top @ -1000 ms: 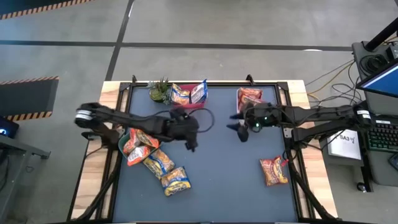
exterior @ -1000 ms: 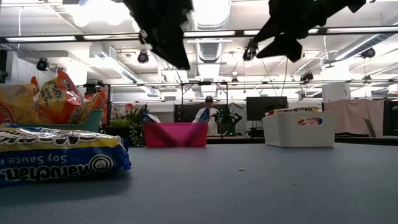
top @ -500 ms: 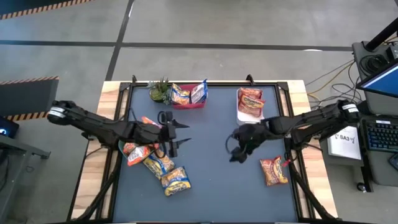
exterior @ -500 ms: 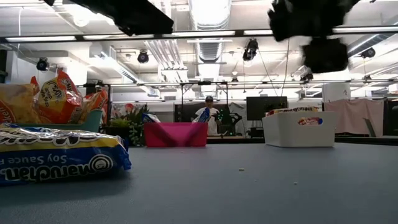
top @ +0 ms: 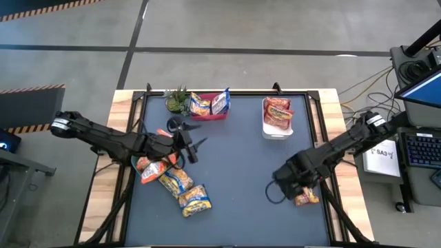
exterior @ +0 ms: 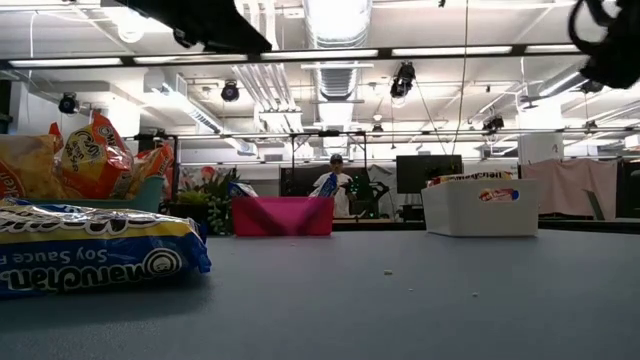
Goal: Sort Maruchan noodles
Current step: Put the red noodle pack into the white bin
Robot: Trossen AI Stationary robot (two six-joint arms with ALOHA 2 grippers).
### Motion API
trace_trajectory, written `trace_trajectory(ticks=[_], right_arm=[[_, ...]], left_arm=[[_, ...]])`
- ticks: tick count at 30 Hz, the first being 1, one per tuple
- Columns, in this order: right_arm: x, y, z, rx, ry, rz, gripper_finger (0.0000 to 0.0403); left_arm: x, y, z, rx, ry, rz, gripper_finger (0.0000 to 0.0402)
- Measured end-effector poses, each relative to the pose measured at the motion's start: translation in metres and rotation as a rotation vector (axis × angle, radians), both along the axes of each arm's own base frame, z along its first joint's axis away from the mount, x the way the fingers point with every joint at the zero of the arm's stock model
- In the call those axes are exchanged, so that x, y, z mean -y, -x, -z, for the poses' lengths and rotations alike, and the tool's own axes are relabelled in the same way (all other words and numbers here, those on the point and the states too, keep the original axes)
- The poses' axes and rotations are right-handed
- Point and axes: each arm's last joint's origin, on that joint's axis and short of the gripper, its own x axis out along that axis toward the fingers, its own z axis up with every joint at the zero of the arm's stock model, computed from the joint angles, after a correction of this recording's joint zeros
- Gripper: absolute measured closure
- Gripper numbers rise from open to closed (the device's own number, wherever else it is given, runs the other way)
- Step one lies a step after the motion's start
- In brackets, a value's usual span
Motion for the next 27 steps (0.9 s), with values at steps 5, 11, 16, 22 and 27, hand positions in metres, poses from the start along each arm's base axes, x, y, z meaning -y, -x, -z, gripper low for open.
trace_trajectory(ticks=[5, 11, 16, 22, 27], right_arm=[[-0.013, 0.005, 0.017, -0.073, 0.068, 0.027, 0.0302], [-0.02, 0.003, 0.034, -0.127, 0.106, -0.018, 0.0388], [-0.025, -0.005, 0.053, -0.157, 0.113, -0.068, 0.039], [-0.032, -0.035, 0.06, 0.104, 0.21, -0.138, 0.039], [-0.02, -0.061, 0.027, 0.438, 0.554, -0.19, 0.0391]], left_arm=[[-0.001, 0.002, 0.006, -0.033, 0.012, -0.062, 0.0182], [-0.002, 0.003, 0.008, -0.053, 0.008, -0.066, 0.0182], [-0.002, 0.003, 0.007, -0.052, 0.008, -0.066, 0.0182], [-0.002, 0.003, 0.007, -0.051, 0.01, -0.067, 0.0182], [-0.002, 0.003, 0.007, -0.049, 0.012, -0.067, 0.0182]])
